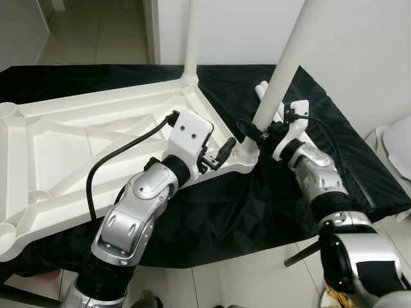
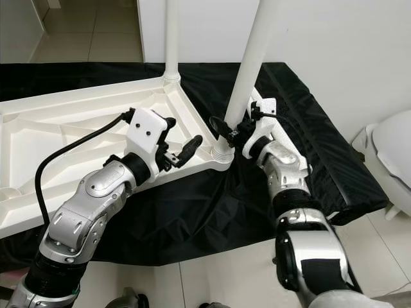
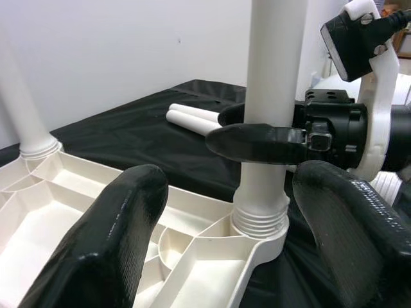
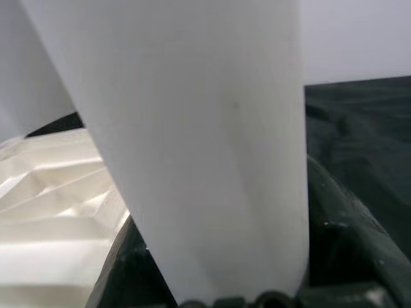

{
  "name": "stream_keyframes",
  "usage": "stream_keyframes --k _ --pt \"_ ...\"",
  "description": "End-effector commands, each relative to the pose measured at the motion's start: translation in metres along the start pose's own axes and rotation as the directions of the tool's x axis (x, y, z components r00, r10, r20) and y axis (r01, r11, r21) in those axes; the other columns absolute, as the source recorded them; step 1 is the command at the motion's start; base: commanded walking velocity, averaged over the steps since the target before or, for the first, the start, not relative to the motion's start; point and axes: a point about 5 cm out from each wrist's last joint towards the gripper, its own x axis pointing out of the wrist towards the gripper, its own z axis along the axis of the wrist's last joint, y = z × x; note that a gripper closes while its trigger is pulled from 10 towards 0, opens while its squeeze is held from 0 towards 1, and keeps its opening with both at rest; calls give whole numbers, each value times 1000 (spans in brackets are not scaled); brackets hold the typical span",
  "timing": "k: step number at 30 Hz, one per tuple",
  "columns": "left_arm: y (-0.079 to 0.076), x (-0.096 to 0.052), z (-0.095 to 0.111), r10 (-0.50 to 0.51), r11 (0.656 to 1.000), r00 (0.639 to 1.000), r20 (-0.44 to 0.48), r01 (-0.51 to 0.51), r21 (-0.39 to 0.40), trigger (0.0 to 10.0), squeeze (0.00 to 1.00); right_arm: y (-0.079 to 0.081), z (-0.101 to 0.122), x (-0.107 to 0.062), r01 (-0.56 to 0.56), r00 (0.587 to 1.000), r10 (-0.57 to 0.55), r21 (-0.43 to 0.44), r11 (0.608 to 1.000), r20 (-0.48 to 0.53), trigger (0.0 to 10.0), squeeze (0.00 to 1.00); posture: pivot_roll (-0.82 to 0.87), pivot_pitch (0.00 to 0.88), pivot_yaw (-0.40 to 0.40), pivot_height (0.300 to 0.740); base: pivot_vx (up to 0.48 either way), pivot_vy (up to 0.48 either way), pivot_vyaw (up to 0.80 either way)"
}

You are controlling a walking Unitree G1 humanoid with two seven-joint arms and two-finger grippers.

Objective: Building children table

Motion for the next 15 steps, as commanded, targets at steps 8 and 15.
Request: stream_keyframes --k 8,15 --pt "-2 2 1 -13 1000 1000 3 13 12 10000 0 21 -39 -1 259 962 -246 112 959 -120 10000 0 27 109 -37 740 0 0 0" --pt "-3 3 1 -17 1000 1000 8 17 9 10000 0 58 -33 12 560 828 -550 123 819 -110 10000 0 16 98 -34 740 0 0 0"
